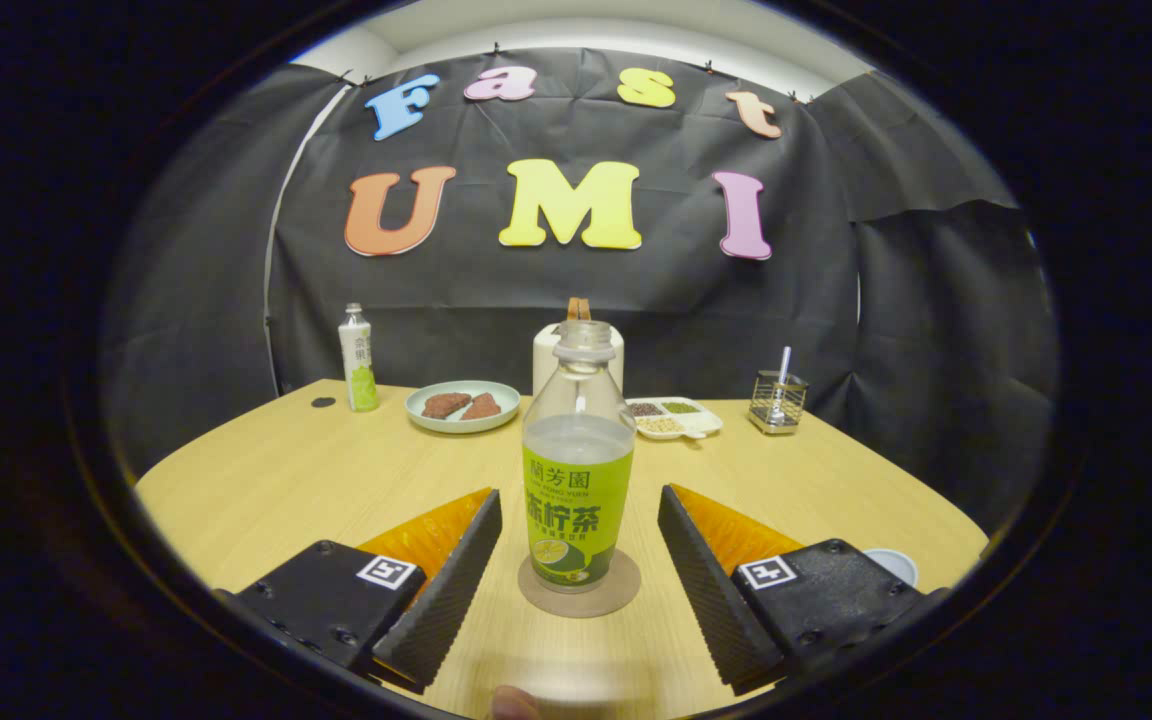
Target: Take the bottle from table, then pour the juice into the cup, finally place the bottle on the coaster
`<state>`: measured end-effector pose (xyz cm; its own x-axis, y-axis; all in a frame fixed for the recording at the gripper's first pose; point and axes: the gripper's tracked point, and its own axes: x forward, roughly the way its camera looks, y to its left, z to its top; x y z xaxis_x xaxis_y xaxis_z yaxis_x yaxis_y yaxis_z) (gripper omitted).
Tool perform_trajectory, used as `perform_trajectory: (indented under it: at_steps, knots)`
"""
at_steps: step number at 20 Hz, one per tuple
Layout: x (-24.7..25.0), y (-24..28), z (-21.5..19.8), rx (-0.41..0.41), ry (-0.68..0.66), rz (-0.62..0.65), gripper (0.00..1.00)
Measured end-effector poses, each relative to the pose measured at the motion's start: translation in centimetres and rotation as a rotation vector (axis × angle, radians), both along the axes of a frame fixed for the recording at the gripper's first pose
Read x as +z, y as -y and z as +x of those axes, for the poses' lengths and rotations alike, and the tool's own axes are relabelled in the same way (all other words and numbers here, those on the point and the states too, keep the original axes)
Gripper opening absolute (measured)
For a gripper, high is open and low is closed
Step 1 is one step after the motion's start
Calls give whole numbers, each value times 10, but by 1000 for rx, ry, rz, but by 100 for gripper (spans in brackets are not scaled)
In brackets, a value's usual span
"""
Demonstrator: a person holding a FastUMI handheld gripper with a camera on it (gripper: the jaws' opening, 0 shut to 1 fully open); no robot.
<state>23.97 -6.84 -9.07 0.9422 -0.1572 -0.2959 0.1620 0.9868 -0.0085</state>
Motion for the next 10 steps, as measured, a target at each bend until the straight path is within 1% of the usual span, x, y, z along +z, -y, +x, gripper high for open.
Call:
perform_trajectory:
  at_steps: [6, 10]
  knots:
    - [41, -6, -47, -20, 36, -59, 100]
    - [75, -21, -81, 12, 124, 6, 100]
